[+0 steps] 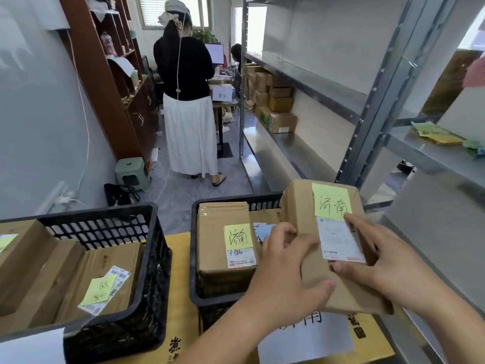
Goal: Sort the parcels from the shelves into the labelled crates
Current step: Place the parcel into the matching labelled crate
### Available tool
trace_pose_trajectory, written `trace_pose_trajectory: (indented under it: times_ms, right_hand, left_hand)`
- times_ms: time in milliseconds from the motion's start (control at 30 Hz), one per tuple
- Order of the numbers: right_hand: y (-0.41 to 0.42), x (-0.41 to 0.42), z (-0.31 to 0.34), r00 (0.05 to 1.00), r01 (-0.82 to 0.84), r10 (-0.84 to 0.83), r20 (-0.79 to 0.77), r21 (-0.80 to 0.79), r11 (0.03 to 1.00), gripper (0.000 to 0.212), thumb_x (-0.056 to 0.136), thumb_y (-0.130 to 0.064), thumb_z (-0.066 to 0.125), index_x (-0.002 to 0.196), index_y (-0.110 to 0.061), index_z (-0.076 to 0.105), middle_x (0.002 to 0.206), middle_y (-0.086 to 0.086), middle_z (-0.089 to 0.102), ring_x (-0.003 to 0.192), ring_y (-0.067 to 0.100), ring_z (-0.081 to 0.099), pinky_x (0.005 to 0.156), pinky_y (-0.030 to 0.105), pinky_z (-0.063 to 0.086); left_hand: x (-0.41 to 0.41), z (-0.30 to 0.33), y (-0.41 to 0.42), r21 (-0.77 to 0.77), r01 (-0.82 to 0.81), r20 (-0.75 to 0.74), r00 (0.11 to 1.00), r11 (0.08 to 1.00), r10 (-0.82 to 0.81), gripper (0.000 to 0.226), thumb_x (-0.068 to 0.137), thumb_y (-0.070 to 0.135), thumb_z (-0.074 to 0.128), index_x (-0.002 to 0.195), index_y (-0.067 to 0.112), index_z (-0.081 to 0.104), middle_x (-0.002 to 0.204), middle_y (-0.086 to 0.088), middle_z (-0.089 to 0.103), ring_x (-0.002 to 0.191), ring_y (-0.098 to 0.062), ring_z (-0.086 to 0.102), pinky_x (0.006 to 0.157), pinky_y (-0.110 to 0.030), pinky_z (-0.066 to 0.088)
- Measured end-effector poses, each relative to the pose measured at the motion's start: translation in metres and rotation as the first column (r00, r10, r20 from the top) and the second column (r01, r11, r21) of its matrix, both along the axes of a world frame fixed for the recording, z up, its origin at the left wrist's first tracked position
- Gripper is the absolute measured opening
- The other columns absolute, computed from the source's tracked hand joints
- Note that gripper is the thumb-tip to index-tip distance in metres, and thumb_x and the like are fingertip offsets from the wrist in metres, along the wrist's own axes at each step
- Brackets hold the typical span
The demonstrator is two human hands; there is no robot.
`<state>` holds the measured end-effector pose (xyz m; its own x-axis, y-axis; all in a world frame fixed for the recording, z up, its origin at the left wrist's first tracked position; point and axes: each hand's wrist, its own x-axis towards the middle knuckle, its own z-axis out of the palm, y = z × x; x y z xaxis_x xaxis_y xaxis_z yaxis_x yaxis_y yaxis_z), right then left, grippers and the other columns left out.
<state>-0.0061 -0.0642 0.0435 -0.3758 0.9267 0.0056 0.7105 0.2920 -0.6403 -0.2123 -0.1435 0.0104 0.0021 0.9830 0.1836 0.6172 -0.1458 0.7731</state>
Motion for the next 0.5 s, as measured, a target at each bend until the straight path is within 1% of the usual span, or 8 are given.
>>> trace_pose_trajectory:
  times_ms: [67,100,167,233,300,367,433,500]
  right_hand:
    - [0.018,-0.008,-0.004,0.999,0.009,-0.009,0.033,0.014,1.000,0.106,0.061,-0.065,0.087,0.153,-0.044,0.038,0.152,-0.017,0.033,0.138,0.006,0.036,0.109,0.028,0.033]
    - [0.026,-0.013,-0.007,0.998,0.011,-0.012,0.055,0.016,1.000,0.106,0.063,-0.064,0.086,0.154,-0.042,0.036,0.157,-0.017,0.025,0.141,0.006,0.032,0.110,0.027,0.032]
    - [0.039,-0.026,-0.013,0.996,-0.004,0.002,0.093,0.019,1.000,0.109,0.065,-0.066,0.084,0.157,-0.039,0.032,0.161,-0.028,0.006,0.143,0.001,0.025,0.112,0.027,0.030]
    - [0.049,-0.038,-0.020,0.991,-0.027,0.024,0.128,0.025,0.999,0.114,0.065,-0.073,0.077,0.159,-0.037,0.025,0.162,-0.034,-0.007,0.146,0.000,0.021,0.117,0.030,0.029]
    - [0.059,-0.047,-0.026,0.989,-0.044,0.042,0.145,0.014,0.999,0.116,0.065,-0.076,0.071,0.161,-0.035,0.021,0.162,-0.034,-0.008,0.151,0.003,0.016,0.122,0.032,0.024]
    - [0.070,-0.054,-0.029,0.984,-0.066,0.067,0.165,-0.009,0.998,0.112,0.070,-0.071,0.071,0.162,-0.034,0.019,0.159,-0.037,-0.003,0.152,0.006,0.016,0.124,0.030,0.020]
    - [0.080,-0.062,-0.030,0.974,-0.092,0.094,0.207,-0.020,0.996,0.107,0.076,-0.064,0.070,0.162,-0.034,0.015,0.160,-0.037,-0.004,0.151,0.008,0.018,0.123,0.030,0.020]
    - [0.090,-0.068,-0.030,0.965,-0.106,0.108,0.240,-0.020,0.994,0.105,0.079,-0.062,0.071,0.163,-0.035,0.013,0.163,-0.035,-0.003,0.150,0.009,0.019,0.123,0.029,0.021]
  left_hand:
    - [-0.008,0.002,0.019,-0.021,-0.001,-0.016,1.000,1.000,0.001,0.064,0.074,0.050,0.076,0.129,0.043,0.045,0.140,0.021,0.015,0.131,-0.015,0.033,0.108,-0.040,0.045]
    - [-0.013,0.001,0.028,-0.023,0.003,-0.037,0.999,1.000,-0.004,0.071,0.071,0.049,0.077,0.134,0.044,0.043,0.148,0.024,0.009,0.134,-0.016,0.034,0.108,-0.040,0.045]
    - [-0.025,0.001,0.044,-0.056,0.027,-0.093,0.995,0.998,-0.032,0.090,0.068,0.046,0.078,0.144,0.052,0.031,0.156,0.034,-0.015,0.142,-0.019,0.031,0.109,-0.042,0.044]
    - [-0.037,0.000,0.060,-0.118,0.060,-0.135,0.988,0.991,-0.076,0.105,0.068,0.043,0.077,0.150,0.058,0.014,0.153,0.040,-0.026,0.148,-0.019,0.021,0.111,-0.042,0.041]
    - [-0.047,-0.004,0.078,-0.164,0.088,-0.173,0.978,0.983,-0.116,0.109,0.071,0.046,0.073,0.151,0.061,0.001,0.156,0.040,-0.021,0.149,-0.020,0.016,0.113,-0.040,0.036]
    - [-0.053,-0.012,0.095,-0.186,0.109,-0.211,0.966,0.977,-0.148,0.102,0.076,0.055,0.064,0.151,0.061,-0.005,0.159,0.038,-0.012,0.150,-0.027,0.016,0.116,-0.041,0.031]
    - [-0.057,-0.021,0.109,-0.197,0.120,-0.248,0.954,0.973,-0.168,0.096,0.079,0.062,0.057,0.153,0.057,-0.005,0.161,0.036,-0.008,0.150,-0.029,0.018,0.119,-0.042,0.027]
    - [-0.062,-0.026,0.121,-0.229,0.119,-0.267,0.947,0.966,-0.180,0.093,0.082,0.061,0.056,0.156,0.052,0.000,0.160,0.036,-0.009,0.148,-0.030,0.019,0.119,-0.039,0.026]
